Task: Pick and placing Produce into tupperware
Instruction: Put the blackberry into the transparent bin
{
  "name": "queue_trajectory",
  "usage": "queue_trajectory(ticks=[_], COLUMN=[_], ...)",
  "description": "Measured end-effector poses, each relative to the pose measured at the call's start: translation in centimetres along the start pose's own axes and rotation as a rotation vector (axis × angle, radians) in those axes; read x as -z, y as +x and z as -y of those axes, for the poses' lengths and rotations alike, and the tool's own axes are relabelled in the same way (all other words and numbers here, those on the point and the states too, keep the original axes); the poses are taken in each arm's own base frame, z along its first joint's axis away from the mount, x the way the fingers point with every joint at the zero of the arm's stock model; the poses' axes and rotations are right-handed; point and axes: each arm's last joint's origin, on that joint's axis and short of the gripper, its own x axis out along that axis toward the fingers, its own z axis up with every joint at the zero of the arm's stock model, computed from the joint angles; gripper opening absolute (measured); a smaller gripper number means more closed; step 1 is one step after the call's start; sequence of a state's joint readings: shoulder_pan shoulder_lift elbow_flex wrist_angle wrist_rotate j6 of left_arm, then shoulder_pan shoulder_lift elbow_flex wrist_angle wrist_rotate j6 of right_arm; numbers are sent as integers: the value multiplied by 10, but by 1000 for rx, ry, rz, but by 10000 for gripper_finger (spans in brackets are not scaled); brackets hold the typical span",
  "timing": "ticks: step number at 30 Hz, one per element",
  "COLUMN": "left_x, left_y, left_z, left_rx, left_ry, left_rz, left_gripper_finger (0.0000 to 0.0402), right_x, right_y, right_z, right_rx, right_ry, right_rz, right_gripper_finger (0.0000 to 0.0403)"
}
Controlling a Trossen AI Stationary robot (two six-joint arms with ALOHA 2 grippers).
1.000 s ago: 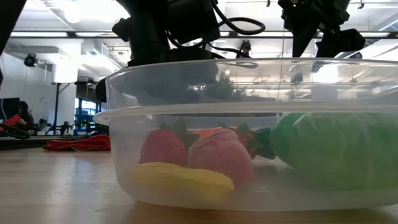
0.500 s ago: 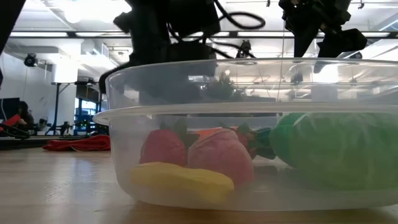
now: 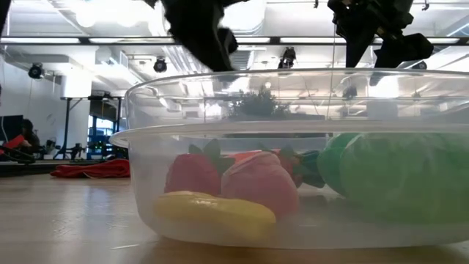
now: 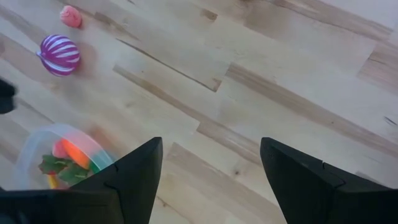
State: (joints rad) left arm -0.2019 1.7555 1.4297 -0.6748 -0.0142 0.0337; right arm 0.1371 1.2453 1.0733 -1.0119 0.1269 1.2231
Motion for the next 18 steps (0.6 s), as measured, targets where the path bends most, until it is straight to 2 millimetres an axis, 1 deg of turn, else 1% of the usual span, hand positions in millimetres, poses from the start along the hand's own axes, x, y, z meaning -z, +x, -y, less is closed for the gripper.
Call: queue_trajectory(ticks=[5,9,13,18], left_x=[-10,-15,-18,-19], left_y=[-22,-28,-24,-12], left_z=[13,29,43,57], left_rx=[17,44,68,92], left_ry=[-1,34,48,34], left_rz=[80,107,116,116], left_gripper_finger=[81,81,81,82], right_x=[0,0,0,0], right_y=[0,0,0,0], right_z=[0,0,0,0], right_rx=[-3,0,3,5], right_ry=[-1,-10,-17,-17], right_rz=[-5,-6,0,4], right_gripper_finger=[263,263,263,263])
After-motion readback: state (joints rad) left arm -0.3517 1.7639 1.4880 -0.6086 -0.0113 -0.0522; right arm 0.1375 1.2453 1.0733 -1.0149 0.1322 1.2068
